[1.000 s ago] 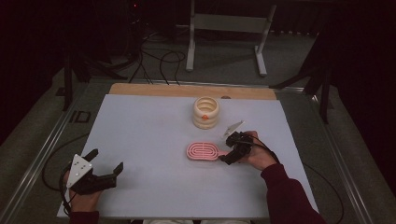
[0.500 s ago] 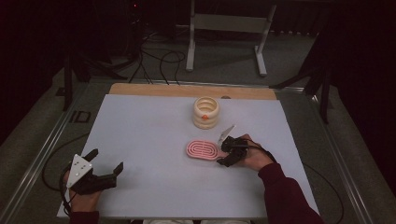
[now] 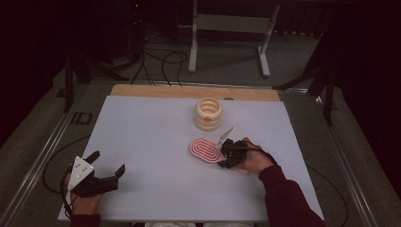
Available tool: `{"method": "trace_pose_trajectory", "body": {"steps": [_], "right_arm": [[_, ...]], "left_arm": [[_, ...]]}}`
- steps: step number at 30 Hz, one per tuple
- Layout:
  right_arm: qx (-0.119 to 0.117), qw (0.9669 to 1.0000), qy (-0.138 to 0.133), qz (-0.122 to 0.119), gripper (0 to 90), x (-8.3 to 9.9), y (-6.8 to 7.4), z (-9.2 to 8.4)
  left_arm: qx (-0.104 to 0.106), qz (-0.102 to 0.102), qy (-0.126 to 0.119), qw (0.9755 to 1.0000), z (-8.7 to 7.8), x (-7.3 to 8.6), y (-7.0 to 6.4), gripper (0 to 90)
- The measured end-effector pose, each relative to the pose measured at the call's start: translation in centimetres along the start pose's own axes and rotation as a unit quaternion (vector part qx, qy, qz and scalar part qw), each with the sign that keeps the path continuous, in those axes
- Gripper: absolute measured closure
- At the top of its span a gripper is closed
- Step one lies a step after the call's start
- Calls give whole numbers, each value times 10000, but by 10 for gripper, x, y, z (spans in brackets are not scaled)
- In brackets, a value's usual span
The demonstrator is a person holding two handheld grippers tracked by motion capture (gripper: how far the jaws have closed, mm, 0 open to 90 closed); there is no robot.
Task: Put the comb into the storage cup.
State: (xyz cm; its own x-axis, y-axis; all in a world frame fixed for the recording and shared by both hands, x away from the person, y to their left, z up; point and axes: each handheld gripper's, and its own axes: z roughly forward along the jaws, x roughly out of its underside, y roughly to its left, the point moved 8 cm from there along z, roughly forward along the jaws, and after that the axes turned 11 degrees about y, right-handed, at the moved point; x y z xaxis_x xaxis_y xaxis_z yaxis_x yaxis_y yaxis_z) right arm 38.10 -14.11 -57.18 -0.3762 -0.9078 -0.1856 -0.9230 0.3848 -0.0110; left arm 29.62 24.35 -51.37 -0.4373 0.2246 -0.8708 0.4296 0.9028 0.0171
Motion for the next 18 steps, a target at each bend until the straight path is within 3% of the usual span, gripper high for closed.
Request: {"method": "trace_pose_trajectory", "body": {"steps": [8,18], "right_arm": [[62,9996,-15,264,664,2,-7,0],[159,9996,61,207,687,1,-6,-1]], "left_arm": [[4,-6,-4,10000,0,0,0,0],[2,4,1,10000,0,0,0,0]]}}
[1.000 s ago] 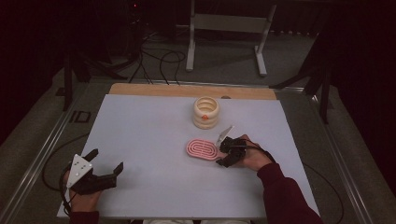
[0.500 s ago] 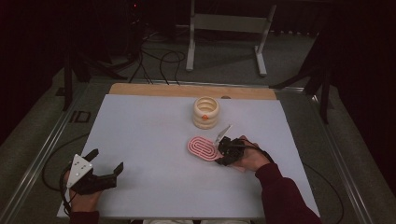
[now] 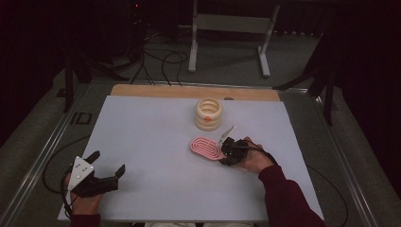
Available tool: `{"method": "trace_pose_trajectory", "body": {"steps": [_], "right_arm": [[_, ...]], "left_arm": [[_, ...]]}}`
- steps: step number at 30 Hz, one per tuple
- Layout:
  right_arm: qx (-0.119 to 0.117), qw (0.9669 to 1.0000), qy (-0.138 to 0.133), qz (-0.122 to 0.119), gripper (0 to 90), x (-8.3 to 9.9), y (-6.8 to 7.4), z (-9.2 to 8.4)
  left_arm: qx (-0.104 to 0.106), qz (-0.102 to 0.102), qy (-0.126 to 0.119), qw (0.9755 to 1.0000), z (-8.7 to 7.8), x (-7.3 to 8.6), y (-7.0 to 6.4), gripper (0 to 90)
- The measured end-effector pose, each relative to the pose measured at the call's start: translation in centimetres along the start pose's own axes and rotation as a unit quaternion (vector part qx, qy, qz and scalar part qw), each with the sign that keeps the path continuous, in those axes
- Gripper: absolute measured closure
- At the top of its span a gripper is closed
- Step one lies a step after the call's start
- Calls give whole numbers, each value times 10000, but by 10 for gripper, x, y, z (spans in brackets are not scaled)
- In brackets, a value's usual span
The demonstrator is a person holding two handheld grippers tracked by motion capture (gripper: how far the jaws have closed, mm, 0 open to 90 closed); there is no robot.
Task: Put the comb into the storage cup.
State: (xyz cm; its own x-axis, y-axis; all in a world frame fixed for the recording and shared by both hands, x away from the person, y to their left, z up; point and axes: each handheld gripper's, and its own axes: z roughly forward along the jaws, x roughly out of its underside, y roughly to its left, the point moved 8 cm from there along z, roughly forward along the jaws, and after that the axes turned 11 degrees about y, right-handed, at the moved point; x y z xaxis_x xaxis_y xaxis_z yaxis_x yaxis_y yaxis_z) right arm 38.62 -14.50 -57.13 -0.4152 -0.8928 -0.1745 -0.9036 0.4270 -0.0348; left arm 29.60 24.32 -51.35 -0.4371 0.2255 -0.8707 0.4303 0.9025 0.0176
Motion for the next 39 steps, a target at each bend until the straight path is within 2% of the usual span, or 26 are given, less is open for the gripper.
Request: {"method": "trace_pose_trajectory", "body": {"steps": [2,5,10,11,14,22,28,39], "right_arm": [[-48,10000,8,49,694,1,1,-1],[-38,10000,-27,-32,695,1,0,0],[-48,9999,-65,90,697,3,3,-2],[-54,9998,-174,4,698,3,2,-3],[-32,9994,-311,161,699,2,4,-7],[74,9977,-636,214,699,1,6,-18],[134,9967,-761,235,699,1,6,-22],[253,9945,-963,337,699,-1,5,-30]], "left_arm": [[-4,-1,6,10000,0,0,0,0],[-8,-1,5,10000,0,0,1,0],[-9,6,16,10000,0,0,1,0],[-10,10,19,10000,0,0,1,0],[-12,13,28,10000,0,1,1,0],[-23,17,58,10000,1,1,0,0],[-74,3,105,9999,3,1,0,0],[-43,-23,206,9998,7,0,-5,0]]}}
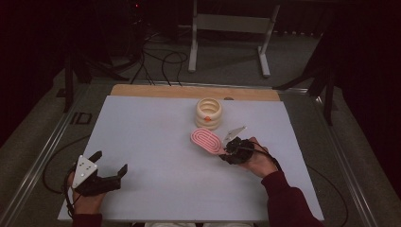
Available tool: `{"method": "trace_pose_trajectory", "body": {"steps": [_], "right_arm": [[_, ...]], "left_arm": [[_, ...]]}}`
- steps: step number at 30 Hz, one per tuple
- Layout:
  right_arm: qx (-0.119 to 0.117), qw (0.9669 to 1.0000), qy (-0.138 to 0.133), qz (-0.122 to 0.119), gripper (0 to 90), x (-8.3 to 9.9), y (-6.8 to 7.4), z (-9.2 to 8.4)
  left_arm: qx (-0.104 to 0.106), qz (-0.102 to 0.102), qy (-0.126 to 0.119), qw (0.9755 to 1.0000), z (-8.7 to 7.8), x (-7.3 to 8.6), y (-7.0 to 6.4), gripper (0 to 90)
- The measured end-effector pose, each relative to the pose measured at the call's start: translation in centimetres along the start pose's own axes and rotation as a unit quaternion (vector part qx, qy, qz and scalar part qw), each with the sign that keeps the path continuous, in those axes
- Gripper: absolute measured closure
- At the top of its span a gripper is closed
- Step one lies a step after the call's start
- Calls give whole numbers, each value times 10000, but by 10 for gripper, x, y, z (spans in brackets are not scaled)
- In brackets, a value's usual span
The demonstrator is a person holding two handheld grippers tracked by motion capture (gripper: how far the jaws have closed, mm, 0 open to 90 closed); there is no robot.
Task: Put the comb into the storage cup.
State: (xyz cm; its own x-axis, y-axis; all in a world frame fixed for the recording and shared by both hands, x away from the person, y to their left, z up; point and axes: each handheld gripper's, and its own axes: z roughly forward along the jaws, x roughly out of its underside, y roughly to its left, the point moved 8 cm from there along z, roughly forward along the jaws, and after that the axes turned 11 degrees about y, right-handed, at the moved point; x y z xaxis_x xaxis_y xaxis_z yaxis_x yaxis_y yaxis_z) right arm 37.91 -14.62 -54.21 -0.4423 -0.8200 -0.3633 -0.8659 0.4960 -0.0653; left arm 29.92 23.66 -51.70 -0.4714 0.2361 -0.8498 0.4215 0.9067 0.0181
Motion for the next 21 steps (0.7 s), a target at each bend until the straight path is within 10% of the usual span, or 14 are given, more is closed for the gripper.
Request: {"method": "trace_pose_trajectory", "body": {"steps": [21], "right_arm": [[242,9988,-416,113,699,-8,0,-14]], "left_arm": [[43,-82,147,9998,3,-4,-4,0]]}}
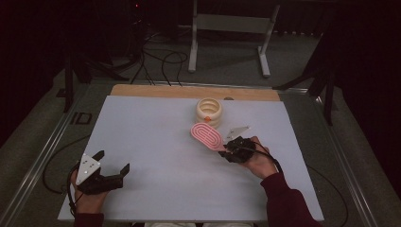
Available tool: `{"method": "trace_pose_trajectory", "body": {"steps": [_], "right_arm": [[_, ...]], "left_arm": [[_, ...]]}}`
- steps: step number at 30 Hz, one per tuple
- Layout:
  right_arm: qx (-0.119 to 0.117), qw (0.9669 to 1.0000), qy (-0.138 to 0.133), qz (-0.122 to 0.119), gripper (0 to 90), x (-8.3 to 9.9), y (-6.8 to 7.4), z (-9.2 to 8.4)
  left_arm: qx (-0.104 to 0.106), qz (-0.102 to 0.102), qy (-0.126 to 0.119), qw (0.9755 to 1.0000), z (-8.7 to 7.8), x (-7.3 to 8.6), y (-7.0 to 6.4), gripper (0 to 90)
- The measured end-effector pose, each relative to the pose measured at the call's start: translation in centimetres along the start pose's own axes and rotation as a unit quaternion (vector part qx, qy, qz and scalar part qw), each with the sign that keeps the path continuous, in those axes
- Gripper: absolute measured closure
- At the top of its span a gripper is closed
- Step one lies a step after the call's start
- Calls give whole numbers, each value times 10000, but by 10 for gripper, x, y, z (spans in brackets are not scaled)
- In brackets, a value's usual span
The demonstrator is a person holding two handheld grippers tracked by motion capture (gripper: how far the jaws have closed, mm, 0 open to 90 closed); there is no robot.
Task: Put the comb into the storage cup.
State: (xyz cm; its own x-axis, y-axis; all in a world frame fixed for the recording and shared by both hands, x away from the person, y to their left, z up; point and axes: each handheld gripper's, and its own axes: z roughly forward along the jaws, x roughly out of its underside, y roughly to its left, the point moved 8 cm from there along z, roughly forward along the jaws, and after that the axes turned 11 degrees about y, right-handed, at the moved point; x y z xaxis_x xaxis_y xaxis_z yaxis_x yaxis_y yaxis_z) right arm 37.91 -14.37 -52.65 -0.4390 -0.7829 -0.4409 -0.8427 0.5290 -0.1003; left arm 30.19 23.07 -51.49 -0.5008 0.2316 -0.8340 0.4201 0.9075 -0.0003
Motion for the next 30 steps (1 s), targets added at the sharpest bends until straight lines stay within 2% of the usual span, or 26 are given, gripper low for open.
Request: {"method": "trace_pose_trajectory", "body": {"steps": [4,12,15,23,30], "right_arm": [[50,10000,-58,11,699,-1,-2,-3],[257,9989,-358,149,699,-5,-7,-12],[346,9982,-446,185,699,-7,-7,-14],[406,9973,-580,217,699,-14,-5,-16],[460,9960,-726,243,699,-19,-3,-17]], "left_arm": [[-4,-11,84,10000,1,-5,0,0],[8,-3,244,9997,6,-17,-4,0],[50,-26,242,9997,9,-22,-6,0],[127,81,252,9996,15,-40,-16,0],[293,138,226,9992,22,-54,-27,0]]}}
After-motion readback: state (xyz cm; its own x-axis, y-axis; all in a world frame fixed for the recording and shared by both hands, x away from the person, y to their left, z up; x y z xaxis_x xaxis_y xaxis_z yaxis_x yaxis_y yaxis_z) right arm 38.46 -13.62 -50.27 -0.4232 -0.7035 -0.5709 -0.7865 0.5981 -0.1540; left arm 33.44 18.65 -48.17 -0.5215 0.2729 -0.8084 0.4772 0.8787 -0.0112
